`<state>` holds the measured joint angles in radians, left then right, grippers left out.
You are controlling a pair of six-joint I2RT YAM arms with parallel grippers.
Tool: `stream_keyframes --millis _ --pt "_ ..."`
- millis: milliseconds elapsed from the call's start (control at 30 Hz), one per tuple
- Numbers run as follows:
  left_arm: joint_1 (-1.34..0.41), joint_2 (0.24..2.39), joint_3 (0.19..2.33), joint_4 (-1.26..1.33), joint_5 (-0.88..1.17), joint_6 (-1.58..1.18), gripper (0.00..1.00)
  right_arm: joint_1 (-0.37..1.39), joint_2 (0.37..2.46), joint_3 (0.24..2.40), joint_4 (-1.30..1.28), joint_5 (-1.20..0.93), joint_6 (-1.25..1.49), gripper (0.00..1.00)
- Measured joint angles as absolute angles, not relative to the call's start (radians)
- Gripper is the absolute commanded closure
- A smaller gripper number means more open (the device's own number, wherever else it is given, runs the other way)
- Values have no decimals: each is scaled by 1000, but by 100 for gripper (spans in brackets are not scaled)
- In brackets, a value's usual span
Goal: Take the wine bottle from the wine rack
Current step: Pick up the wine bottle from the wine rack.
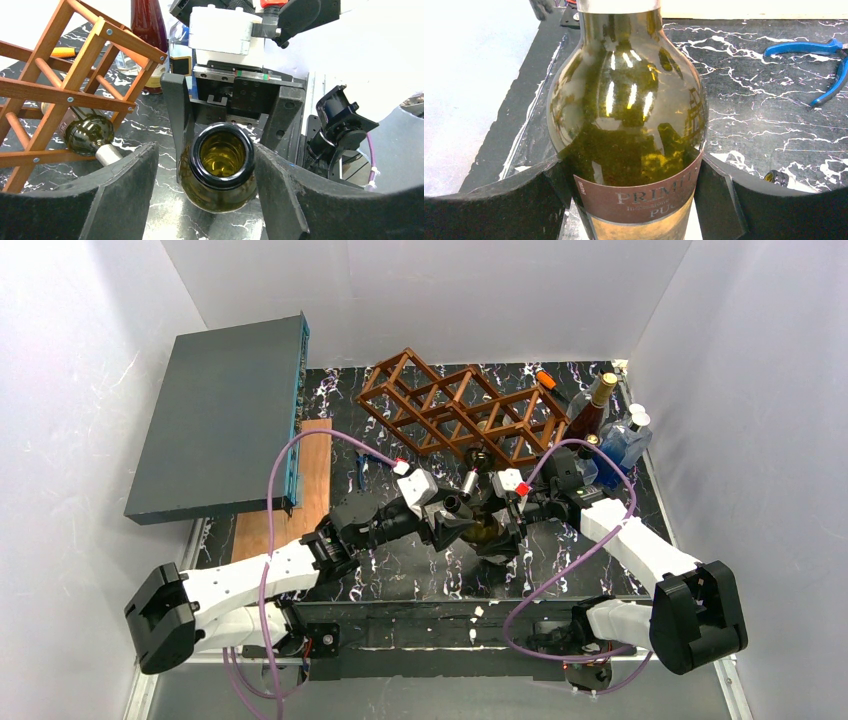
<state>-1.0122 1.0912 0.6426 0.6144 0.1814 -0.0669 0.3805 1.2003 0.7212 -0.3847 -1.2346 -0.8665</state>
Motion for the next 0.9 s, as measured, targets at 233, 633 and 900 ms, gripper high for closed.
stream_keyframes --millis 233,633,900 --pt "-1012 1134 643 656 175 -93 52 380 1200 706 -374 -1234 -863 66" --pt "-1023 1152 640 702 190 -113 100 373 1201 704 -356 -1234 -862 14" --pt "-1022 1121 613 656 158 -105 100 373 1197 704 -362 -1235 -862 2"
